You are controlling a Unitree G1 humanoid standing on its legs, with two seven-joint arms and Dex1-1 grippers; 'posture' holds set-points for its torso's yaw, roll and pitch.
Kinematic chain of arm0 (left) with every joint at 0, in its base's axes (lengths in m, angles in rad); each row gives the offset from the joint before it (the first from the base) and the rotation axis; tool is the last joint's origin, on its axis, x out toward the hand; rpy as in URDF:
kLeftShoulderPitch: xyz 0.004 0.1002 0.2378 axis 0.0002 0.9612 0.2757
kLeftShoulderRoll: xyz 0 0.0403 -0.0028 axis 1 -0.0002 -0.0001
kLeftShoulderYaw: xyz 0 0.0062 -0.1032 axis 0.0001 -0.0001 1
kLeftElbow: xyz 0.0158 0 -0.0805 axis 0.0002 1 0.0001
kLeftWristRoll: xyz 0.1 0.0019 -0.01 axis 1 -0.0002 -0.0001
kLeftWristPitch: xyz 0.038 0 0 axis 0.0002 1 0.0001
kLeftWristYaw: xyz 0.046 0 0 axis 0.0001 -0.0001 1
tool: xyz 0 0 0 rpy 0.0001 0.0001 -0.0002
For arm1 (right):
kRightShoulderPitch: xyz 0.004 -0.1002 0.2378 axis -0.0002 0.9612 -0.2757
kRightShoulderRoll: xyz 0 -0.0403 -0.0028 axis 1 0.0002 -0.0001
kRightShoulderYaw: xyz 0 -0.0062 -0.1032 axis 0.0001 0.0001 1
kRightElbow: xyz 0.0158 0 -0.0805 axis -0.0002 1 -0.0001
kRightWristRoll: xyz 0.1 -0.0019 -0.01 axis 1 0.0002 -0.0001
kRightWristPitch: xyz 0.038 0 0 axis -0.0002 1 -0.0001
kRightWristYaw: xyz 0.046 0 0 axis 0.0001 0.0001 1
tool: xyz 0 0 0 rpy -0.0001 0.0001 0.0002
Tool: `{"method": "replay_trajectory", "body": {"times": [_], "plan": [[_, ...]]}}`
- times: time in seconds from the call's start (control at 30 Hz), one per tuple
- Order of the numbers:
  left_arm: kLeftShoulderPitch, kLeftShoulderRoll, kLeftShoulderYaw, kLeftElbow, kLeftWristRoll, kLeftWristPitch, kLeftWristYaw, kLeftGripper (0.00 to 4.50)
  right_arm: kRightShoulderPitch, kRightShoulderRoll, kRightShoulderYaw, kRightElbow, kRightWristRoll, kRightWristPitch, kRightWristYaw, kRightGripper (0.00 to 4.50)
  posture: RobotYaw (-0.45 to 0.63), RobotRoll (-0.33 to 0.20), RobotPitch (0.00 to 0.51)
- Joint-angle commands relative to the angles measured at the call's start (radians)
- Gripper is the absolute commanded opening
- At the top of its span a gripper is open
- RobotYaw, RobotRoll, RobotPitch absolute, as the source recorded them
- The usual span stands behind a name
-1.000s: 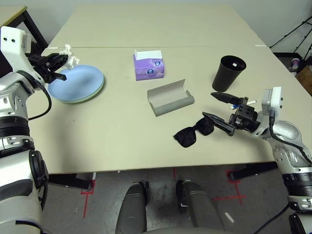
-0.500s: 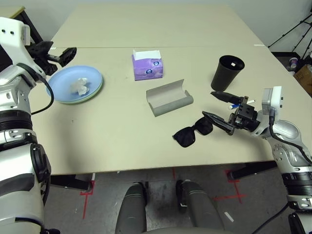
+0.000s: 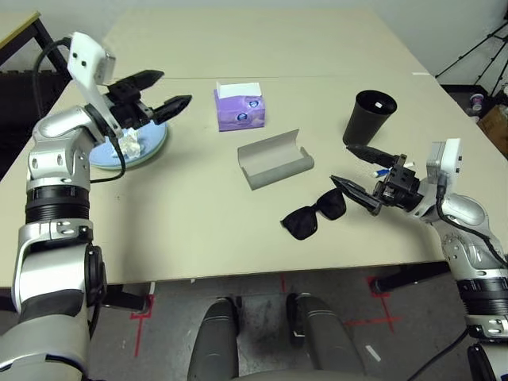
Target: Organize and tidy the items on the table.
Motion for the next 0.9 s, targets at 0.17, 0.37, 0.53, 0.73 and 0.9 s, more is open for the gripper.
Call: {"method": "replay_trajectory", "body": {"times": [0.17, 0.37, 0.53, 0.73, 0.9], "plan": [[0.072, -0.020, -0.057, -0.112, -0.019, 0.051, -0.061, 4.46, -0.004, -0.032, -0.018, -0.024, 0.002, 0.024, -0.009, 4.50, -0.06, 0.000, 0.108], [0.130, -0.003, -0.090, -0.172, -0.023, 0.070, -0.131, 4.46, -0.010, -0.038, -0.018, -0.043, 0.005, 0.043, -0.020, 4.50, -0.07, 0.000, 0.118], [0.177, 0.009, -0.113, -0.207, 0.003, 0.028, -0.154, 4.46, -0.022, -0.053, -0.034, -0.042, 0.005, 0.048, -0.026, 4.50, -0.08, 0.000, 0.122], [0.251, 0.045, -0.119, -0.256, 0.004, 0.024, -0.166, 4.46, -0.029, -0.076, -0.035, -0.040, 0.008, 0.056, -0.007, 4.50, -0.08, 0.000, 0.124], [0.311, 0.037, -0.055, -0.318, -0.054, 0.023, -0.141, 4.46, -0.042, -0.085, -0.027, -0.027, 0.005, 0.063, 0.023, 4.50, -0.07, 0.000, 0.127]]}}
